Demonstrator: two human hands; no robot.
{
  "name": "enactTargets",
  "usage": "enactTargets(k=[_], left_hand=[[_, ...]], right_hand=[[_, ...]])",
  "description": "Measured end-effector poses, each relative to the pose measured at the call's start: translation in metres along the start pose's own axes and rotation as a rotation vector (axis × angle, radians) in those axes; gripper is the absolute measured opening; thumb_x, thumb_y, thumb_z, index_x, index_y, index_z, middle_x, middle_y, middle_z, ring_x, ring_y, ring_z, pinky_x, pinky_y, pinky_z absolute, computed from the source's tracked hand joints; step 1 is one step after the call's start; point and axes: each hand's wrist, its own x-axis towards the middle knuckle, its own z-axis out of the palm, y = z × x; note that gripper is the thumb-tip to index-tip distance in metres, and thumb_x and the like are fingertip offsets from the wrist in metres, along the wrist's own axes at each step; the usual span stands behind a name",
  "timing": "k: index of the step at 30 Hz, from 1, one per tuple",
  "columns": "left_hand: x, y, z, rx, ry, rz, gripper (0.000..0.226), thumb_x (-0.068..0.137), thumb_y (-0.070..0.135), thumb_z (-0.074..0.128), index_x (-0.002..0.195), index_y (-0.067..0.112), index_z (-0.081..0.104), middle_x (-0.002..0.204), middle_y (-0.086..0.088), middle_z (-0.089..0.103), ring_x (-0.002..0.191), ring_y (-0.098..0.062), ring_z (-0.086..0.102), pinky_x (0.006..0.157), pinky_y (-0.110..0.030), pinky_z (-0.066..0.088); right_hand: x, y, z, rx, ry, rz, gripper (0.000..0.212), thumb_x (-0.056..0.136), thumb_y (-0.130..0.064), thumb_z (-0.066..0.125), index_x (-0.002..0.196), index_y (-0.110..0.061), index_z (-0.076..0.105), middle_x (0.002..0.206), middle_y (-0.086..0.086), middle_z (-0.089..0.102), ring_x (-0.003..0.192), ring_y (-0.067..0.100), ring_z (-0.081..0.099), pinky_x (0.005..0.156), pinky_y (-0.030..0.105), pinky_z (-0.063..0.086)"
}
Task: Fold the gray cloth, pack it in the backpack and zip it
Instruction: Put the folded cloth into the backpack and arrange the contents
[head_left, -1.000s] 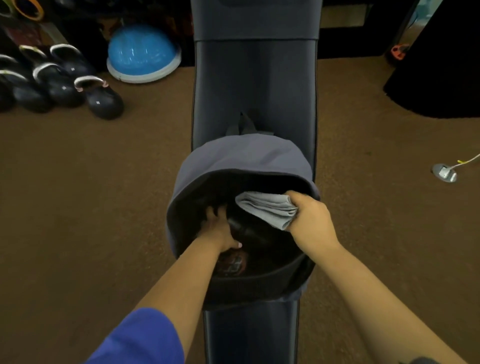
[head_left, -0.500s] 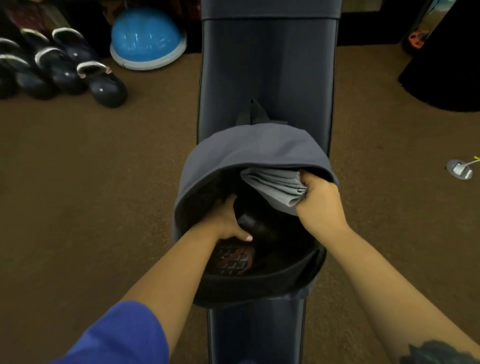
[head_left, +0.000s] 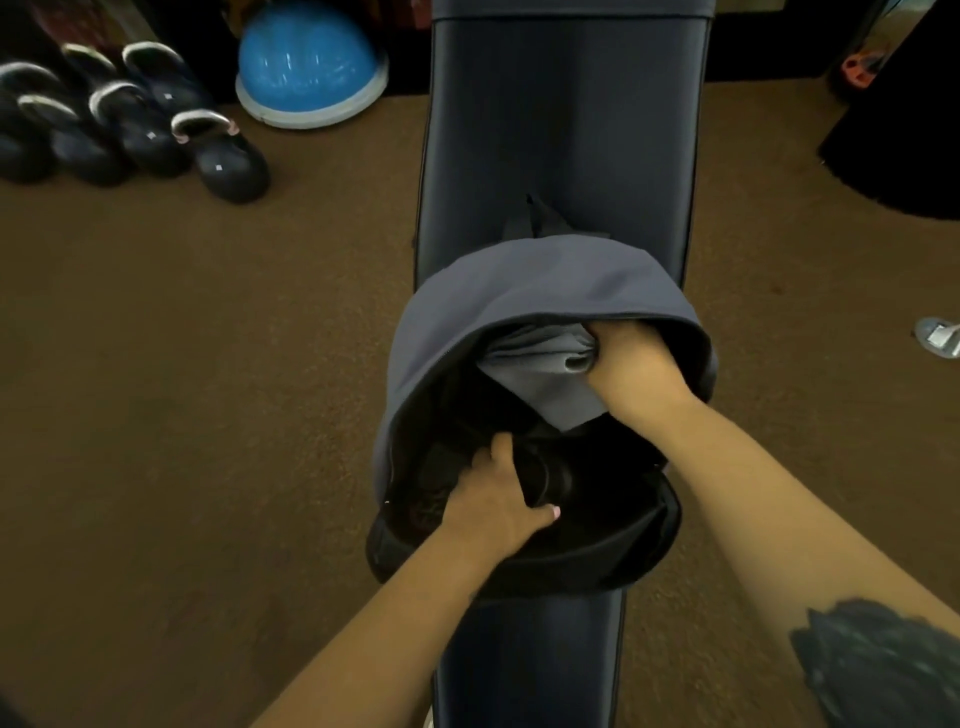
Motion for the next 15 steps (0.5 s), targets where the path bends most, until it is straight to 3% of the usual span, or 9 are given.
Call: enactTargets(k=[7,10,12,15], left_hand=[[-0.012,-0.01,-0.005,0.157,0.037,0.094,0.092,0.069,0.046,0.075,0.137,0.026,0.017,0.131,-0.011,0.043,0.118,-0.031,0.048,0.097,-0.044,0.046],[-0.016,-0.01,-0.006,0.219,0.065,0.119,0.091,0.069,0.047,0.074,0.136,0.026,0.016,0.131,-0.009,0.042,0.116,-0.03,0.048,0.095,-0.043,0.047],[-0.018,-0.009,-0.007,0.268,0.08,0.123,0.089,0.071,0.048,0.073,0.135,0.025,0.016,0.13,-0.009,0.041,0.115,-0.03,0.048,0.094,-0.042,0.047],[-0.021,-0.007,-0.008,0.31,0.104,0.13,0.087,0.072,0.048,0.072,0.135,0.026,0.016,0.129,-0.008,0.042,0.115,-0.03,0.048,0.093,-0.041,0.046]], right_hand=[[0.012,-0.017,0.001,0.006,-0.029,-0.047,0.034,0.098,-0.008,0.038,0.131,-0.007,0.049,0.136,0.017,0.05,0.124,0.032,0.044,0.1,0.028,0.03],[0.016,-0.019,0.014,0.031,-0.029,-0.163,0.034,0.097,-0.01,0.042,0.129,-0.013,0.053,0.139,0.011,0.05,0.129,0.029,0.042,0.105,0.028,0.028],[0.018,-0.018,0.026,0.07,-0.109,-0.202,0.032,0.094,-0.014,0.048,0.122,-0.021,0.06,0.136,0.007,0.054,0.126,0.028,0.047,0.103,0.029,0.036],[0.023,-0.014,0.046,-0.125,-0.276,-0.176,0.034,0.093,-0.015,0.047,0.121,-0.027,0.06,0.13,0.011,0.058,0.118,0.033,0.055,0.095,0.034,0.046]])
